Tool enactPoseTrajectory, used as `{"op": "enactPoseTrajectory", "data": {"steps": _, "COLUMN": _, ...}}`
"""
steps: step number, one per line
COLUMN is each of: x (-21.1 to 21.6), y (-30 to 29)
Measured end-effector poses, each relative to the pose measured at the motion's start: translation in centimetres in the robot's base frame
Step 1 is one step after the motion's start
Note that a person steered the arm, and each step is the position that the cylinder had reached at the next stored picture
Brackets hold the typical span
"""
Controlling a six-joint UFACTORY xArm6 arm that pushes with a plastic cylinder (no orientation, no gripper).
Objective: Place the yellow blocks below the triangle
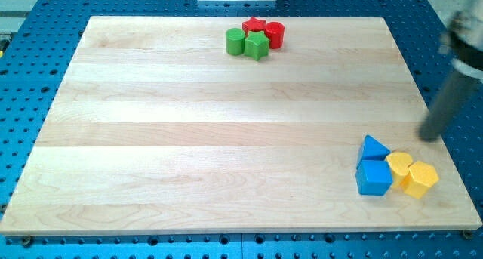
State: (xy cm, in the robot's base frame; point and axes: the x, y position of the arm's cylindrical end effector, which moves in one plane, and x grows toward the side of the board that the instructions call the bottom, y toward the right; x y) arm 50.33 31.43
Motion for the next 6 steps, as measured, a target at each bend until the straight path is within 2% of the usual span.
{"op": "enactPoseTrajectory", "data": {"steps": 1, "x": 5.5, "y": 2.8}}
{"op": "enactPoseTrajectory", "data": {"steps": 2, "x": 9.4, "y": -0.3}}
{"op": "enactPoseTrajectory", "data": {"steps": 4, "x": 7.6, "y": -5.6}}
{"op": "enactPoseTrajectory", "data": {"steps": 6, "x": 5.8, "y": -7.5}}
